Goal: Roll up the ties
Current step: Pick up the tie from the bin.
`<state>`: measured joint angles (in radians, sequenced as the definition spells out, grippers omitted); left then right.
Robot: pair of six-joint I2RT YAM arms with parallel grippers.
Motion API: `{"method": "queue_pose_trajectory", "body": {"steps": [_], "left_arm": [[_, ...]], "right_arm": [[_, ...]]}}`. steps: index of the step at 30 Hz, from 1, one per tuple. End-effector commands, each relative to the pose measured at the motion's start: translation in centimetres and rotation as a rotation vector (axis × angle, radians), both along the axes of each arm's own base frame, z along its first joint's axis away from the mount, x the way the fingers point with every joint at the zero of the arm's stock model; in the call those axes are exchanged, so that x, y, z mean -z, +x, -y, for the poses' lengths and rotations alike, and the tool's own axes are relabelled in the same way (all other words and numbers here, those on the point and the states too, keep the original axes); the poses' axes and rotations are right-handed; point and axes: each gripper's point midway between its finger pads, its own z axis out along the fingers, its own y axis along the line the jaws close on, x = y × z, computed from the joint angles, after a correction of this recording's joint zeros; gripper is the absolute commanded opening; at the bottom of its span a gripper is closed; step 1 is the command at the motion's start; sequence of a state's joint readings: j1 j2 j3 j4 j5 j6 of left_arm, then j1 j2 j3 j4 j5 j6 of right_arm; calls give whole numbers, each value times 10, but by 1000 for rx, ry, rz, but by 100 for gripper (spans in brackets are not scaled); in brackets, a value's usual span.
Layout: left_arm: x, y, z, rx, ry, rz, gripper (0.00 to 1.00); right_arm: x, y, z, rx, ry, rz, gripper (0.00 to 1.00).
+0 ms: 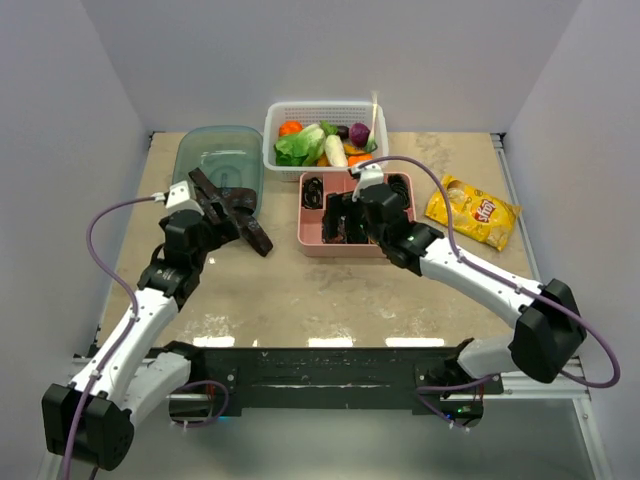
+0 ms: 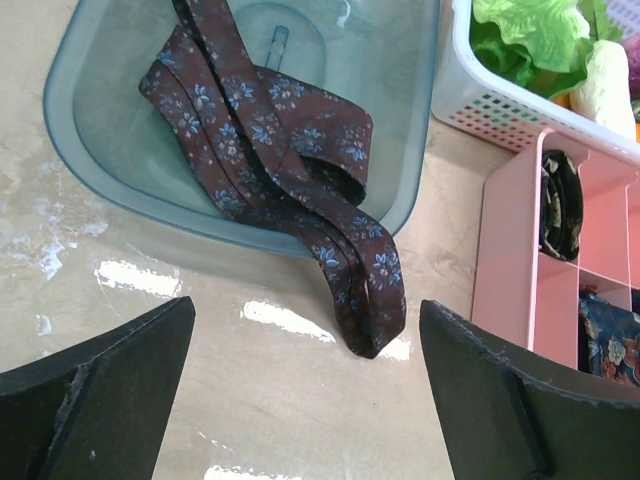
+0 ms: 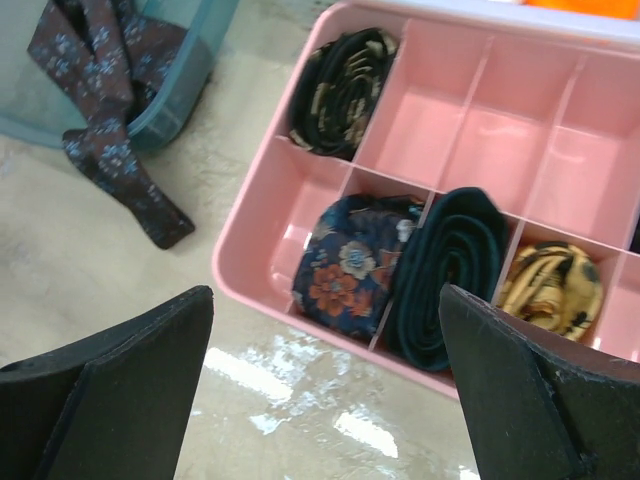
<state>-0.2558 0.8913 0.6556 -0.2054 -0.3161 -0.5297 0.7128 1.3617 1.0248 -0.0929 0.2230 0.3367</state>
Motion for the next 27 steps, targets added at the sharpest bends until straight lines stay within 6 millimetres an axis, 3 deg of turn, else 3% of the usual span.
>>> {"method": "queue_pose_trajectory", "body": {"steps": [1, 6, 11, 20, 27], "left_arm": [[13, -4, 16, 64, -88, -33, 100], [27, -3, 50, 211, -205, -26, 100], [55, 1, 56, 208, -230, -103, 100], [74, 29, 81, 300, -278, -106, 98], [85, 50, 87, 307, -273, -115, 88]], "right_arm": [[-19, 0, -24, -25, 23, 38, 99], [-14, -4, -44, -70, 20, 27, 99], [-12, -4, -52, -86, 9, 19, 99], [-6, -1, -56, -88, -8, 3, 99], [-12, 0, -54, -77, -20, 8, 99]]}}
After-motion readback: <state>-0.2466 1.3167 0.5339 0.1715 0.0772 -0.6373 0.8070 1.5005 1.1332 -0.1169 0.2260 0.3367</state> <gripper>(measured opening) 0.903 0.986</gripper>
